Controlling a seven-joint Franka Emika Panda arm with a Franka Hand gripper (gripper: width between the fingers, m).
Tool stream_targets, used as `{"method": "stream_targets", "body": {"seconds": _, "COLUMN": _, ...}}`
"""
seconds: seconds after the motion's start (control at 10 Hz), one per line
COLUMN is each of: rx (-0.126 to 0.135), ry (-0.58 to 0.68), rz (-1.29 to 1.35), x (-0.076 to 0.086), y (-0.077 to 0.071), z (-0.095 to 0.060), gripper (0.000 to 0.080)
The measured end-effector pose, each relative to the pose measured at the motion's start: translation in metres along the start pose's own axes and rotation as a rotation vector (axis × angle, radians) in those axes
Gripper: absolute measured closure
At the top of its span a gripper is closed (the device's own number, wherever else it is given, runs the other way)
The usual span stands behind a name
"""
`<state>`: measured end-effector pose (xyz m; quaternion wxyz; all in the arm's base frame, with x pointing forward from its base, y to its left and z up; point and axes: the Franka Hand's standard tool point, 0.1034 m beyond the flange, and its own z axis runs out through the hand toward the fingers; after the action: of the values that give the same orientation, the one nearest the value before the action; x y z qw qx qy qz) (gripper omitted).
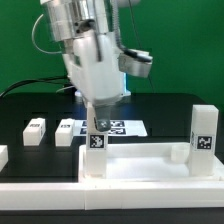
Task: Assemble desk
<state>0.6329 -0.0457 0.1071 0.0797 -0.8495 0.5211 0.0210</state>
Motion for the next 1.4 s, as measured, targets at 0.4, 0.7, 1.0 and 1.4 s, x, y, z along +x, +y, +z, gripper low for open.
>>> {"method": "stream_targets", "body": {"seconds": 0.4, "rx": -0.020, "ry": -0.011, "rz": -0.361, "x": -0.005, "y": 0.000, "z": 0.001, "gripper": 0.0151}}
{"method": "stream_targets", "body": {"seconds": 0.7, "rx": -0.083, "ry": 0.006, "rz": -0.900, "x": 0.002, "y": 0.005, "z": 0.001, "gripper": 0.0150}}
{"method": "stream_targets", "body": {"seconds": 1.0, "rx": -0.101, "ry": -0.004, "rz": -0.967, "x": 0.004, "y": 0.003, "z": 0.002, "gripper": 0.0326}}
{"method": "stream_targets", "body": {"seconds": 1.4, "rx": -0.095, "ry": 0.008, "rz": -0.689, "x": 0.003, "y": 0.003, "z": 0.003, "gripper": 0.0512}}
